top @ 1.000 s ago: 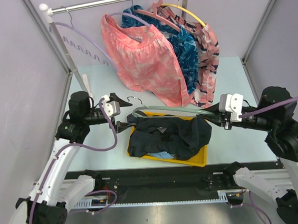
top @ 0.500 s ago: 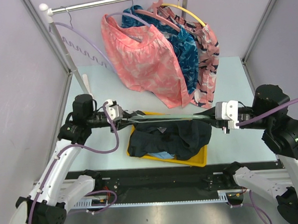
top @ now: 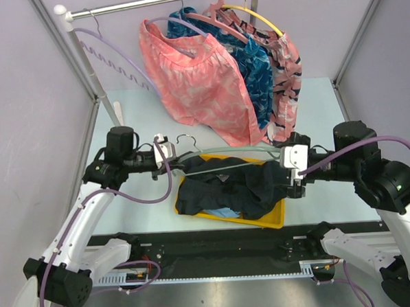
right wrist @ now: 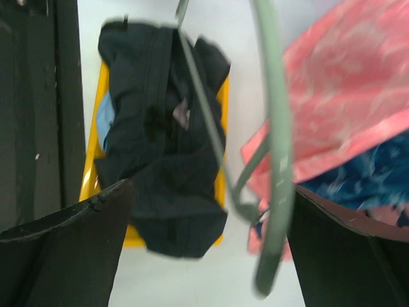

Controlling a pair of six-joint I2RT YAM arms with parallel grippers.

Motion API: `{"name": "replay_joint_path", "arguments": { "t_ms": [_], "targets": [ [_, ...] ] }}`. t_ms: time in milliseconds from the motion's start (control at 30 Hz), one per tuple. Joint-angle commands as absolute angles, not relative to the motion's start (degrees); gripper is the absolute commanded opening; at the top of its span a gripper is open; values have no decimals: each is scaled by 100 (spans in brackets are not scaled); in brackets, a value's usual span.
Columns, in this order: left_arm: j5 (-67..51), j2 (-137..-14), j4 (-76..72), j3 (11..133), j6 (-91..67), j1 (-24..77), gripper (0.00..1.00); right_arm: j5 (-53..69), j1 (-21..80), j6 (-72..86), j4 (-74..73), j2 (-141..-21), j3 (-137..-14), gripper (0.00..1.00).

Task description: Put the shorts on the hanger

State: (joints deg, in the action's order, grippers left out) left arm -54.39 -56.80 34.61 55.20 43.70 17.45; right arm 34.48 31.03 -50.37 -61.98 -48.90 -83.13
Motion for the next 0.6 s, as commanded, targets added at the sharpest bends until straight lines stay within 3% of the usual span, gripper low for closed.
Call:
{"name": "replay_joint_path", "arguments": {
  "t_ms": [0, 200, 367, 567],
  "targets": [
    [-4940, -5774, 3858, 6107, 4860, 1740, 0, 2646, 3129, -5283, -7294, -4886, -8569, 100],
    [-4439, -5898, 4332, 6425, 5588, 1758, 0, 2083, 3050, -4387, -7770, -5335, -9123, 100],
    [-3710, -6029, 4710, 6714, 6466, 2204, 0, 2399, 3041, -3833, -7620, -5755, -9518, 100],
    [-3226, -6512, 5071, 7565, 6198, 2951, 0, 2804, 3374, -3112, -7006, -6634, -9729, 97]
  ]
}}
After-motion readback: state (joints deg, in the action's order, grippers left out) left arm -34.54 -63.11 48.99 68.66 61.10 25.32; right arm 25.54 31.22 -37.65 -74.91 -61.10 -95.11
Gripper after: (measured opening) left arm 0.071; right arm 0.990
